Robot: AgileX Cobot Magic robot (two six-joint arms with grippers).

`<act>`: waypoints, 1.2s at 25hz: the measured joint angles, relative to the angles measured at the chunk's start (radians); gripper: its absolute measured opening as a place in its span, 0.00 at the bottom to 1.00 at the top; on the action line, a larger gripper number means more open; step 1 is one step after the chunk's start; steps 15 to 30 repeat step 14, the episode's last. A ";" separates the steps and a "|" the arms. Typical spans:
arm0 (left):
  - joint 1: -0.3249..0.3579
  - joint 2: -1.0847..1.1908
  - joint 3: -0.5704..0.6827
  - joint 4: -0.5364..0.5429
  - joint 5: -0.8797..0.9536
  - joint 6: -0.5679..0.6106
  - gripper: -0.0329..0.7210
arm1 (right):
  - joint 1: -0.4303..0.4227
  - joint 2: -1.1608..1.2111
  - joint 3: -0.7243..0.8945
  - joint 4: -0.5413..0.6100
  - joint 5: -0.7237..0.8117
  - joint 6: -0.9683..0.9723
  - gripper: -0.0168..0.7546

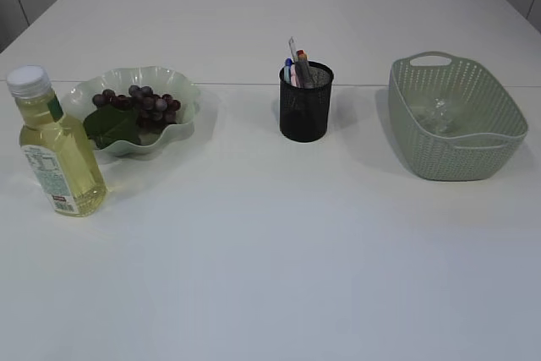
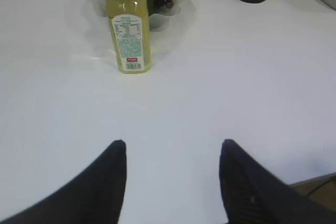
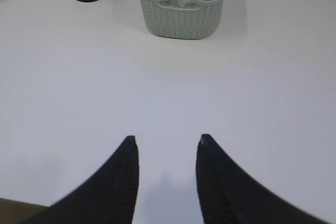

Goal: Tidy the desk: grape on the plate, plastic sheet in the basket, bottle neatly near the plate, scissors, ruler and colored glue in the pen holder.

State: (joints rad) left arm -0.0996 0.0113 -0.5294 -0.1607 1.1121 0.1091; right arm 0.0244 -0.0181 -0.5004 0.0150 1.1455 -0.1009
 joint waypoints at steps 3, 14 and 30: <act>0.007 0.000 0.000 -0.002 0.000 0.000 0.59 | -0.007 0.000 0.000 0.000 0.000 0.000 0.42; 0.007 0.000 0.000 -0.004 0.000 0.000 0.55 | -0.007 0.000 0.000 0.000 0.000 0.002 0.42; 0.007 0.000 0.000 -0.004 0.000 0.000 0.55 | -0.007 0.000 0.000 0.000 0.000 0.002 0.42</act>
